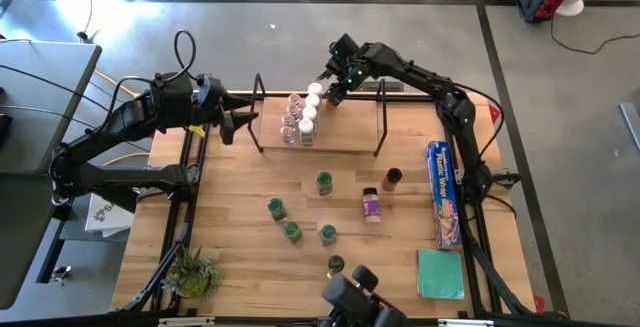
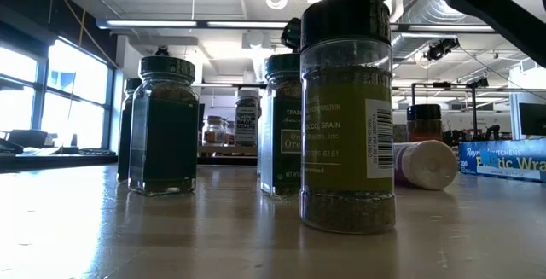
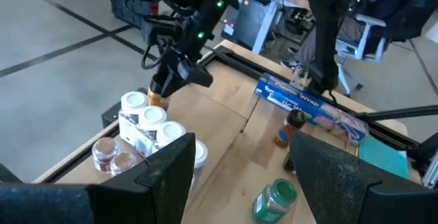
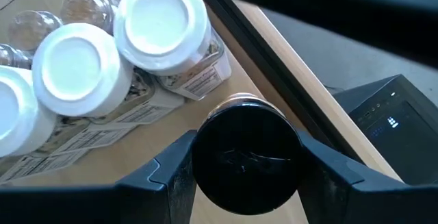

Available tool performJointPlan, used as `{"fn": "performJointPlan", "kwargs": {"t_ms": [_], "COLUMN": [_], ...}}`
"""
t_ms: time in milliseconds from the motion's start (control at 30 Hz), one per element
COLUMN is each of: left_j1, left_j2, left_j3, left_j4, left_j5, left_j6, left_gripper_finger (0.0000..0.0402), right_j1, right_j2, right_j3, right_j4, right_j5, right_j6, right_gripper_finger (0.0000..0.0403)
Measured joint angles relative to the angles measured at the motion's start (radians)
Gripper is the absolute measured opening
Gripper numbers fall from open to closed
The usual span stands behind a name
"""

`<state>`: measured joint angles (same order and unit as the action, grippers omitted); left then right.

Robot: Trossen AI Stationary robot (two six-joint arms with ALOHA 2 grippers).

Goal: Shelf spices
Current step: Put the middle left black seasoning bottle on the shelf

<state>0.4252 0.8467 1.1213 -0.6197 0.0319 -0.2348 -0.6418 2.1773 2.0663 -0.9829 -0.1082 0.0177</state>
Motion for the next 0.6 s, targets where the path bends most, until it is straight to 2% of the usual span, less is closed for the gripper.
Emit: {"fn": "performJointPlan", "kwargs": {"t_ms": [167,367,600], "left_j1": [0.000,0.000,0.000], "left_j2": [0.005,0.007,0.007], "left_j3": [0.000,0.000,0.000], "left_j4": [0.016,0.021,0.021], "left_j5": [0.000,0.000,0.001], "left_j6": [-0.025,-0.025,-0.025], "left_gripper_finger": [0.0234,0.0234,0.0234], "right_j1": [0.004,0.005,0.006], "right_j2": [0.000,0.000,-0.001], "right_j3": [0.000,0.000,0.000], "right_j4": [0.002,0.020,0.064], "right_j5": [-0.001,-0.001,-0.028], "right_j6": [0.004,0.027,0.027], "right_gripper_finger": [0.0191,0.0252,0.0260]}}
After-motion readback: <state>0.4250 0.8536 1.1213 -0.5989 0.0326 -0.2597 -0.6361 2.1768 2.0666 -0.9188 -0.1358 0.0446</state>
